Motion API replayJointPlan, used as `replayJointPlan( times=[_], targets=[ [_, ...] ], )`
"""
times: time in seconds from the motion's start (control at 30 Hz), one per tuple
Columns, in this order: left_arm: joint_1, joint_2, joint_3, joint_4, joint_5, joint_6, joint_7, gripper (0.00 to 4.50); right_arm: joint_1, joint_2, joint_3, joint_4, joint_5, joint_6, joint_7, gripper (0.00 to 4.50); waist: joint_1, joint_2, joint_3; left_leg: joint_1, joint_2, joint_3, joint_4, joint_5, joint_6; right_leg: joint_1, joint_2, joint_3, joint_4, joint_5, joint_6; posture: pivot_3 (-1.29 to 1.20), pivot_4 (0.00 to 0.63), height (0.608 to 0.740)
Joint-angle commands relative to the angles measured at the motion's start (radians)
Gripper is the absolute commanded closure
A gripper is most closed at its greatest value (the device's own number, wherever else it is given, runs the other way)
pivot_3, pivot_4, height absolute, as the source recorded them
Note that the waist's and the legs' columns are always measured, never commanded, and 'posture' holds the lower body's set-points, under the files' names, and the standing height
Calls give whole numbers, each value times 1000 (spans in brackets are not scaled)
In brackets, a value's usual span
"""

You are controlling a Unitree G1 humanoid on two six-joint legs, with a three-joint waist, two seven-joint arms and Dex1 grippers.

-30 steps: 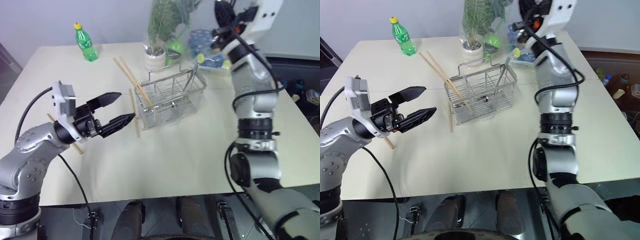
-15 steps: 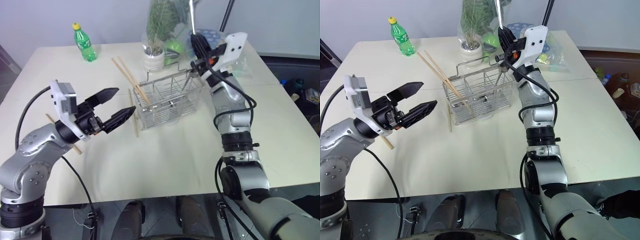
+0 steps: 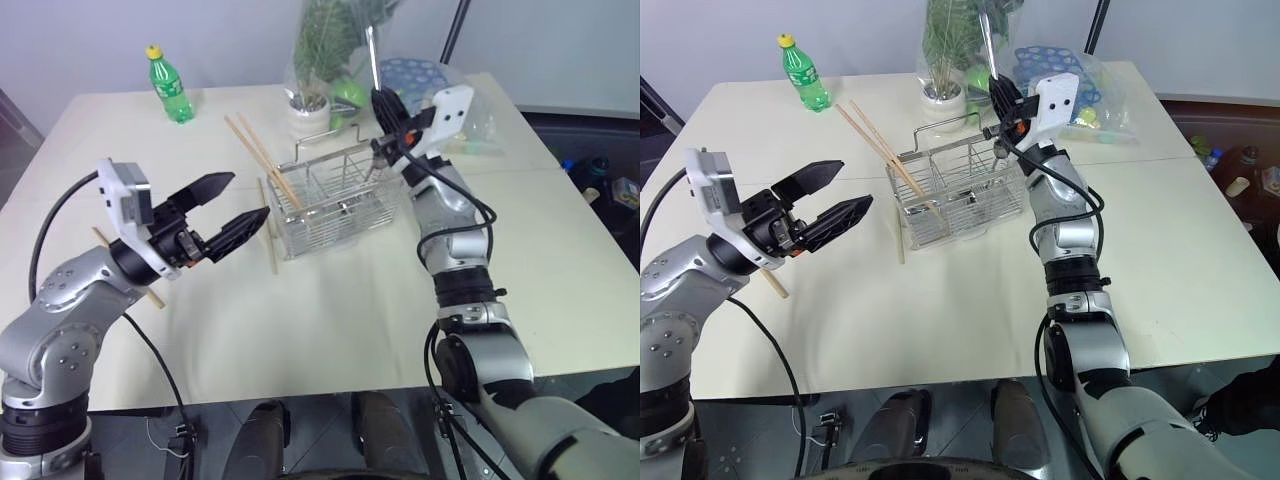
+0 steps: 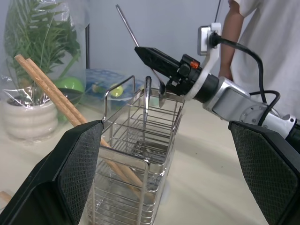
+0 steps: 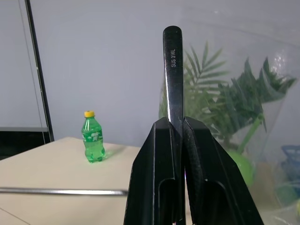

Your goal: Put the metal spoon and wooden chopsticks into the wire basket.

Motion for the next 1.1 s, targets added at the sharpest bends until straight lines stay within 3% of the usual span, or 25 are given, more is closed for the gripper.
replayJointPlan(
  times=[0.03, 0.2, 0.23, 0.53, 0.73, 0.9, 1.1],
  targets=[
    [-14, 6, 24, -25, -8, -17, 3, 0, -4, 11, -1, -46, 10, -4, -3, 2913, 0, 0, 0, 0, 0, 0, 0, 0, 0, 0, 0, 0, 0, 0, 0, 0, 150, 740],
    [-22, 12, 34, -11, -11, -15, 4, 0, 10, 7, 5, -59, -2, 3, -20, 379, 0, 0, 0, 0, 0, 0, 0, 0, 0, 0, 0, 0, 0, 0, 0, 0, 150, 740],
    [-23, 12, 37, -8, -12, -15, 4, 0, 11, 5, 7, -64, -5, 5, -24, 45, 0, 0, 0, 0, 0, 0, 0, 0, 0, 0, 0, 0, 0, 0, 0, 0, 150, 740],
    [-95, -29, 132, 71, -38, -39, 110, 0, -56, -98, -5, -258, 18, 169, -21, 45, 2, 0, 0, -1, 0, 0, 0, 0, 0, -1, 0, 0, 0, 0, 0, 0, 150, 740],
    [-57, -42, 181, 120, 46, -87, 186, 0, 7, -312, -25, -511, 74, 443, 54, 45, 4, 0, 0, -1, 0, 0, 0, 0, 0, -1, 0, 0, -1, 0, 0, 0, 150, 740],
    [1, -73, 139, 189, 185, -138, 226, 0, 151, -510, -54, -754, 204, 697, 170, 45, 8, -1, 0, -2, 0, 0, 0, 0, 0, -1, 0, 0, -2, 0, 0, 0, 150, 740],
    [10, -108, 15, 327, 387, -174, 271, 0, 245, -578, -86, -900, 300, 850, 176, 45, 5, -1, 0, -1, 1, 2, 0, 0, 0, 0, 0, 1, -2, 0, 0, 0, 150, 740]
  ],
)
